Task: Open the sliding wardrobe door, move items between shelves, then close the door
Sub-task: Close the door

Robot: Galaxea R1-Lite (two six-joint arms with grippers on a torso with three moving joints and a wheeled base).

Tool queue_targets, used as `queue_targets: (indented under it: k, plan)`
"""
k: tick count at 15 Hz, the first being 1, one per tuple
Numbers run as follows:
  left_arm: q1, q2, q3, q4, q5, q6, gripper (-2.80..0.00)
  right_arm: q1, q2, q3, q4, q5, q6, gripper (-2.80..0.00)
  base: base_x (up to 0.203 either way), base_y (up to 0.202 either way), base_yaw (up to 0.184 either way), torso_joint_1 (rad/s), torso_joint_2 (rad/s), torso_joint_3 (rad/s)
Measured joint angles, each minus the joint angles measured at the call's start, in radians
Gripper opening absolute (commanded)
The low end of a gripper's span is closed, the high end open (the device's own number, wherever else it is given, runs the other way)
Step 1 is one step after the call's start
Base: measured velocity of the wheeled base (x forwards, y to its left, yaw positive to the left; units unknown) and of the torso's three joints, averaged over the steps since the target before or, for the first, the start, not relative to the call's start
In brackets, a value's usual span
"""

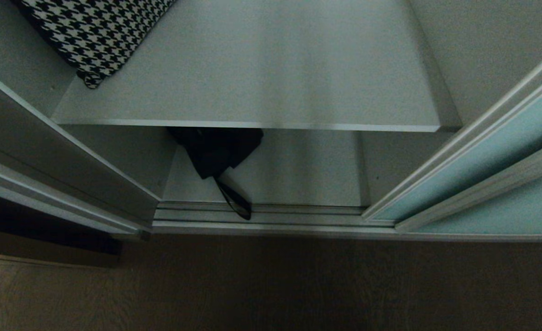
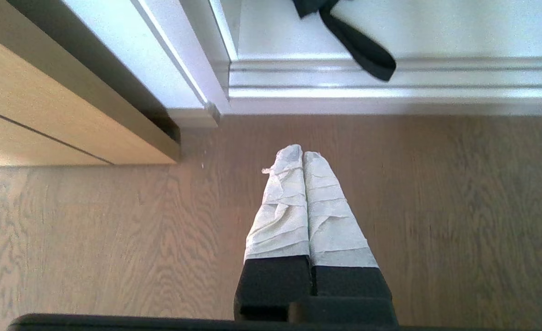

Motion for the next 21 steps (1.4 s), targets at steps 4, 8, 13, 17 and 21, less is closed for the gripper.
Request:
queue_targets:
  k: [4, 8, 13, 17, 21]
  plan:
    - [0.0, 0.0, -0.001, 0.001, 0.0, -0.002, -2.8, 0.0, 0.0, 0.0, 0.0, 0.0, 0.0, -2.8, 0.0, 0.0, 0.0, 0.002, 0.0, 0.203]
    - [0.0, 0.0, -0.002, 0.002, 0.001, -0.003, -2.8, 0.0, 0.0, 0.0, 0.0, 0.0, 0.0, -2.8, 0.0, 0.0, 0.0, 0.001, 0.0, 0.201]
    - [0.0, 0.0, -0.002, 0.001, 0.006, -0.017, -2.8, 0.0, 0.0, 0.0, 0.0, 0.0, 0.0, -2.8, 0.0, 0.0, 0.0, 0.003, 0.0, 0.161]
    - [0.0, 0.0, -0.002, 0.003, 0.006, -0.016, -2.8, 0.0, 0.0, 0.0, 0.0, 0.0, 0.0, -2.8, 0.0, 0.0, 0.0, 0.0, 0.0, 0.0]
    - [0.0, 0.001, -0.001, -0.002, 0.005, -0.017, -2.8, 0.0, 0.0, 0.0, 0.0, 0.0, 0.0, -2.8, 0.0, 0.0, 0.0, 0.004, 0.0, 0.044]
